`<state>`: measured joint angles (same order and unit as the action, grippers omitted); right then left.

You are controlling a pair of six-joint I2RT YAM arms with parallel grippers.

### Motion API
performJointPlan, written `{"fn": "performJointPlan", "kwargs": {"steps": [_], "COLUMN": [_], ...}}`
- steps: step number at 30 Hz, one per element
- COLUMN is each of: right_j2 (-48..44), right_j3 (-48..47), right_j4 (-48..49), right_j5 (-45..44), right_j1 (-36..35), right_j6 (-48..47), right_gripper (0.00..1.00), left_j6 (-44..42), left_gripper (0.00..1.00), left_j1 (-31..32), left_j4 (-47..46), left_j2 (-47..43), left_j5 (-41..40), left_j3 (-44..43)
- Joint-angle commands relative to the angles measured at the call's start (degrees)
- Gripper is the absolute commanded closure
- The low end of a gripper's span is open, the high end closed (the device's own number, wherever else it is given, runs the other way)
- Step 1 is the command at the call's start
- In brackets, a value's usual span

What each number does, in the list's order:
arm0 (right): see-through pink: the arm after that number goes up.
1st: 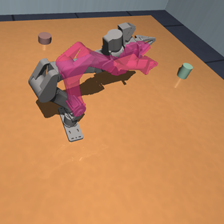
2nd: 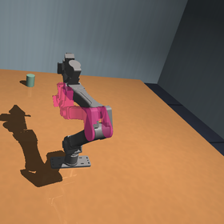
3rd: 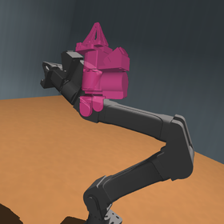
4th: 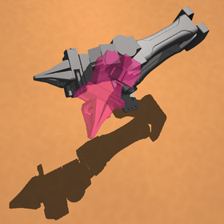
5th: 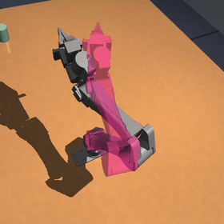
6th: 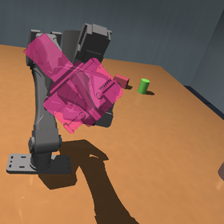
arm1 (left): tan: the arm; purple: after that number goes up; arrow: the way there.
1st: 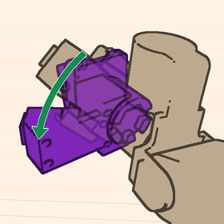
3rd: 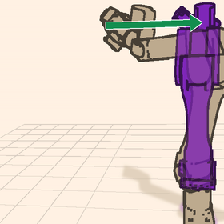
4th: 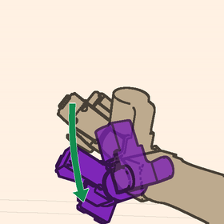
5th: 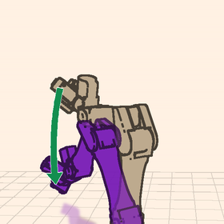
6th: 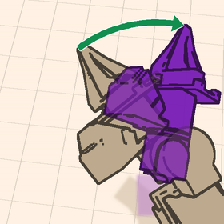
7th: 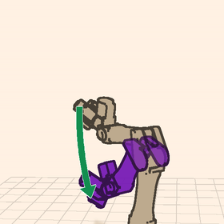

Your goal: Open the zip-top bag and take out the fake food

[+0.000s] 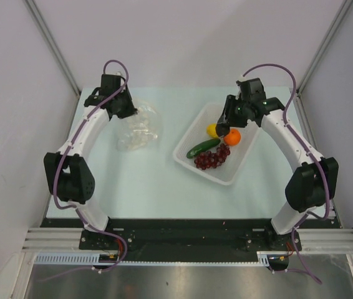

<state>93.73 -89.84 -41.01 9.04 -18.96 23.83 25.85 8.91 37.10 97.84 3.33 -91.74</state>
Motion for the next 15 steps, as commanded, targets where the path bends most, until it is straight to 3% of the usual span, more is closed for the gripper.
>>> {"fn": "performJointPlan", "kwargs": {"steps": [1, 6, 15], "right_j2": [2.3, 5.6, 10.0], "right_j3": [-0.4, -1.2, -5.7], "right_j4": [-2.7, -5.4, -9.9], "right_j5": [-3.6, -12.2, -18.9], "right_j1": [3.5, 4.6, 5.4], "right_j6": [-5.1, -8.6, -10.7], "right_gripper": [0.79, 0.77, 0.74], "left_j6": [-0.7, -0.7, -1.1], "left_gripper": [1.0, 0.96, 0.68], "left_j1": [-0.2, -0.1, -0.1], "left_j4": [0.5, 0.0, -1.1], "left_j2": [2.2, 2.7, -0.3], "left_j5": [2.5, 3.9, 6.2], "left_j3": [-2.6, -1.9, -1.0]}}
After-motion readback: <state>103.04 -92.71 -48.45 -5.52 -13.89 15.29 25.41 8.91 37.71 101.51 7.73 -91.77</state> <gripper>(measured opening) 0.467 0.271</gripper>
